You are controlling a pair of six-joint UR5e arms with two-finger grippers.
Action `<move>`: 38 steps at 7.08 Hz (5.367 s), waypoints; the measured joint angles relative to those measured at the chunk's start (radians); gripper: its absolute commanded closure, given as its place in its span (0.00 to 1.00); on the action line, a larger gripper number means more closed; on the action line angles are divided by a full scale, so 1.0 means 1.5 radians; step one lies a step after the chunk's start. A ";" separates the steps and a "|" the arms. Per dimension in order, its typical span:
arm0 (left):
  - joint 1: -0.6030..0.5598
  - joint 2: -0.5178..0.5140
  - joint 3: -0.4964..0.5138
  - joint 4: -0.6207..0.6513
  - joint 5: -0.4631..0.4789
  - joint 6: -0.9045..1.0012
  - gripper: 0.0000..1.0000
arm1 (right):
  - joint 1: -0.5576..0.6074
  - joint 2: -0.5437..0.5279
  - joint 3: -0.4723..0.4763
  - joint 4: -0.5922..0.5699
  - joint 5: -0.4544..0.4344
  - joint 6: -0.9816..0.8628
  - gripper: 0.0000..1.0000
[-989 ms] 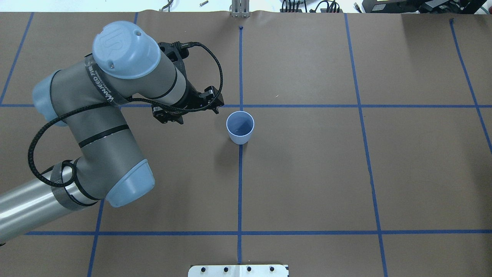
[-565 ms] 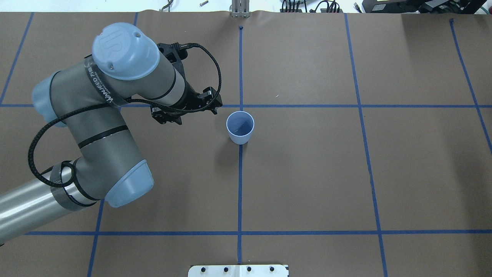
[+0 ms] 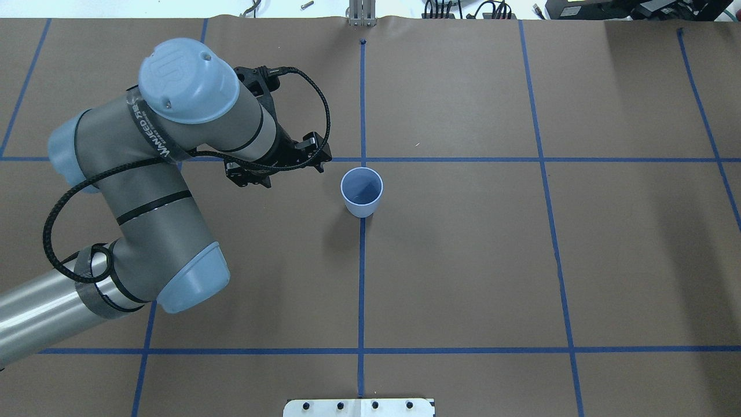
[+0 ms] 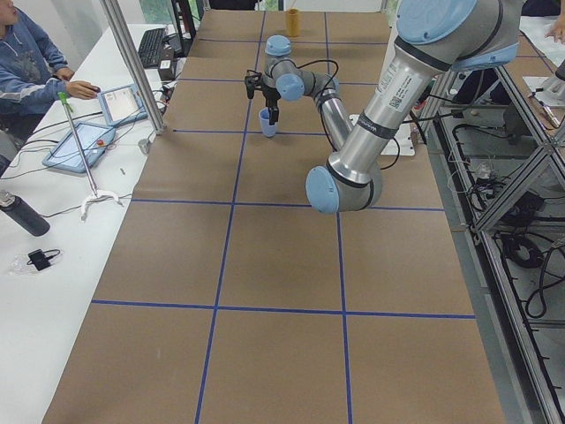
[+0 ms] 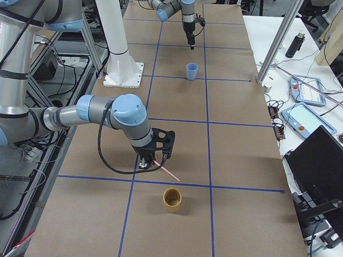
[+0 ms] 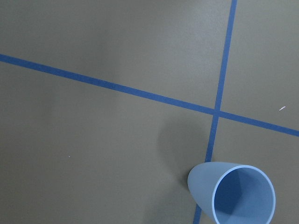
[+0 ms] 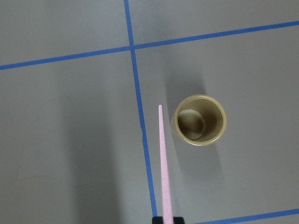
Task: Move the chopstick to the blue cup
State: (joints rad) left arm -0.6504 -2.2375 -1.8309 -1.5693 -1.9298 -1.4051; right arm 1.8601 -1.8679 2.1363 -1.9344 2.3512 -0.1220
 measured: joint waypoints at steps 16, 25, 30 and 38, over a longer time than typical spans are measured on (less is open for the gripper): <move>-0.265 0.258 -0.103 -0.003 -0.105 0.422 0.02 | -0.613 0.663 -0.112 0.100 -0.004 0.943 1.00; -0.266 0.274 -0.094 -0.018 -0.121 0.416 0.02 | -0.696 0.733 -0.263 0.172 0.105 1.037 1.00; -0.265 0.273 -0.092 -0.020 -0.121 0.414 0.02 | -0.696 0.738 -0.285 0.178 0.109 1.029 0.00; -0.293 0.284 -0.096 -0.020 -0.121 0.453 0.02 | -0.495 0.573 -0.173 0.196 0.065 0.868 0.00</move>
State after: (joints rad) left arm -1.0905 -1.8122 -1.9744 -1.5988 -2.1108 -0.7250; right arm 1.1171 -1.0079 1.8763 -1.6398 2.4491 1.1803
